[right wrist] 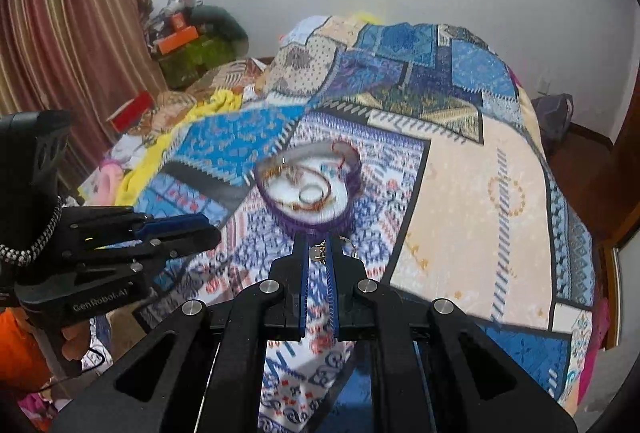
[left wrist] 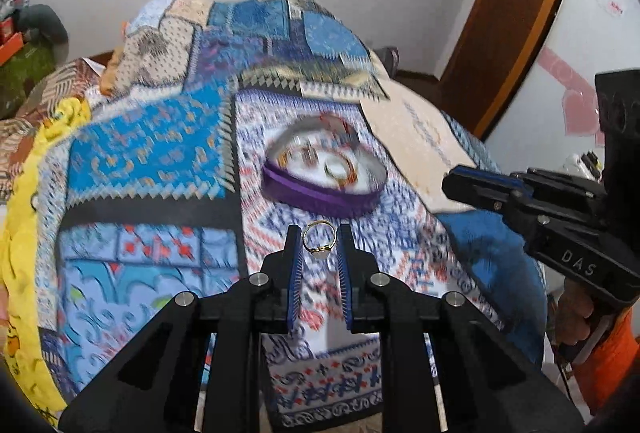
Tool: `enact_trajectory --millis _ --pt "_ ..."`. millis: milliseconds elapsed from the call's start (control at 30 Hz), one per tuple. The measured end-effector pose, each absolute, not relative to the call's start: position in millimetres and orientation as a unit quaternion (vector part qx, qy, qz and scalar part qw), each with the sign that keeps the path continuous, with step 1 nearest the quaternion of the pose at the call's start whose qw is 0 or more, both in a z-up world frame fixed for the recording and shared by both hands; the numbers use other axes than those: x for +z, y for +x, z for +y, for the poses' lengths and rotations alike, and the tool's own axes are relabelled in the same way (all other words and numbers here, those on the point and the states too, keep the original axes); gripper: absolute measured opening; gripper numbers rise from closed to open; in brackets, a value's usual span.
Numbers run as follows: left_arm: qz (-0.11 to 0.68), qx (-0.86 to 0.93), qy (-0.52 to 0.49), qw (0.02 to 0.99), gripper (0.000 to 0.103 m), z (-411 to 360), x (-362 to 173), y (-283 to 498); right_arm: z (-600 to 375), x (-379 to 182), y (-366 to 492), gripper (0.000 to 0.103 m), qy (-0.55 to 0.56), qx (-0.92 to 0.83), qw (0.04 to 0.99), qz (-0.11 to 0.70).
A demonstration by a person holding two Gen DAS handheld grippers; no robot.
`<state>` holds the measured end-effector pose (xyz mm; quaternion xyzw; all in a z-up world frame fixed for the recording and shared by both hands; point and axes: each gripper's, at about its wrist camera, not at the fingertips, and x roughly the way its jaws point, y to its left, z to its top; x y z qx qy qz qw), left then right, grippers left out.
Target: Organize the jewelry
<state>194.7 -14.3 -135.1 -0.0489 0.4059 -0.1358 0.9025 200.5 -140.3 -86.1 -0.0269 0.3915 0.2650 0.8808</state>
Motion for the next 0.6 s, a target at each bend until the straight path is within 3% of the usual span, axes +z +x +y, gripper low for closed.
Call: enact_trajectory --millis 600 --pt "0.361 -0.128 -0.043 0.923 0.016 -8 -112 229 -127 -80 235 0.007 -0.016 0.274 0.885 0.376"
